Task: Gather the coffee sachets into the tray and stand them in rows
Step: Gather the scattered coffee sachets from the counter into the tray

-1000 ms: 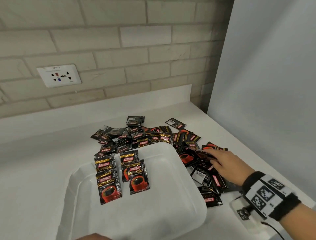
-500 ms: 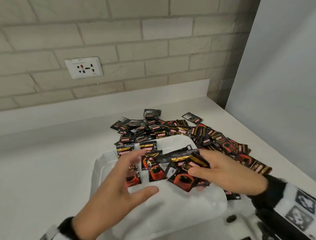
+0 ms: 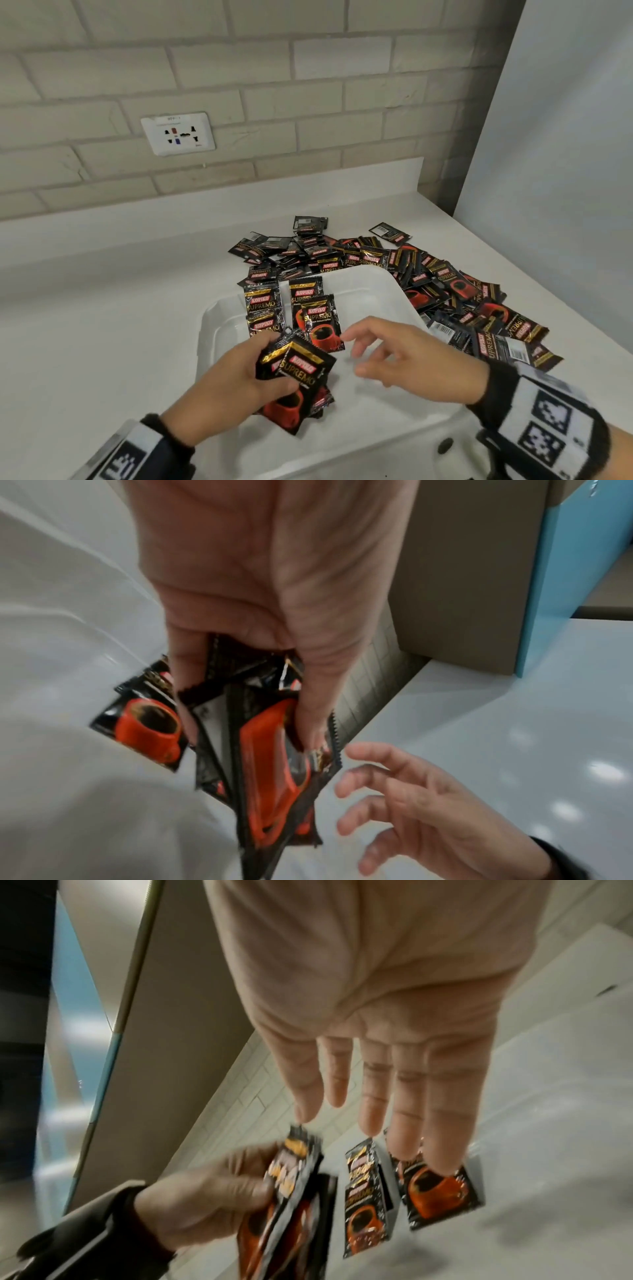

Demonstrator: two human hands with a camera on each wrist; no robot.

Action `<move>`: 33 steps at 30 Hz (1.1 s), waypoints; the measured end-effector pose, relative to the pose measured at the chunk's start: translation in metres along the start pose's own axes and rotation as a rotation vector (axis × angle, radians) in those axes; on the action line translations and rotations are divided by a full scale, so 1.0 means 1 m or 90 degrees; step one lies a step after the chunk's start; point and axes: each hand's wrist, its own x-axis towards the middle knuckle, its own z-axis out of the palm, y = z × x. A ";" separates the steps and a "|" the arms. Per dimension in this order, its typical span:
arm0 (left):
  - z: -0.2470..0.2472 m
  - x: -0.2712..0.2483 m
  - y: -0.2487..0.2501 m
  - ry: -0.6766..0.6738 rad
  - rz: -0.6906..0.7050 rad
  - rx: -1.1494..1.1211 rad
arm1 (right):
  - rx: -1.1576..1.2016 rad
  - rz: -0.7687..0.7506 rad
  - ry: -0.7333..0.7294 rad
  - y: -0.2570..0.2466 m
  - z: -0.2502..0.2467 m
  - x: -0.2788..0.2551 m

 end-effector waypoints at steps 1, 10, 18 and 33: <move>-0.003 -0.001 -0.003 -0.017 -0.019 0.012 | -0.028 0.003 0.010 0.002 -0.005 -0.003; -0.013 0.000 -0.009 -0.034 -0.111 0.047 | -0.372 0.193 0.114 0.038 -0.075 -0.032; -0.018 0.005 -0.012 -0.063 -0.142 0.100 | -0.375 0.336 0.036 0.093 -0.098 -0.056; -0.017 -0.004 0.004 0.114 0.020 0.348 | -0.510 0.264 0.080 0.112 -0.064 -0.046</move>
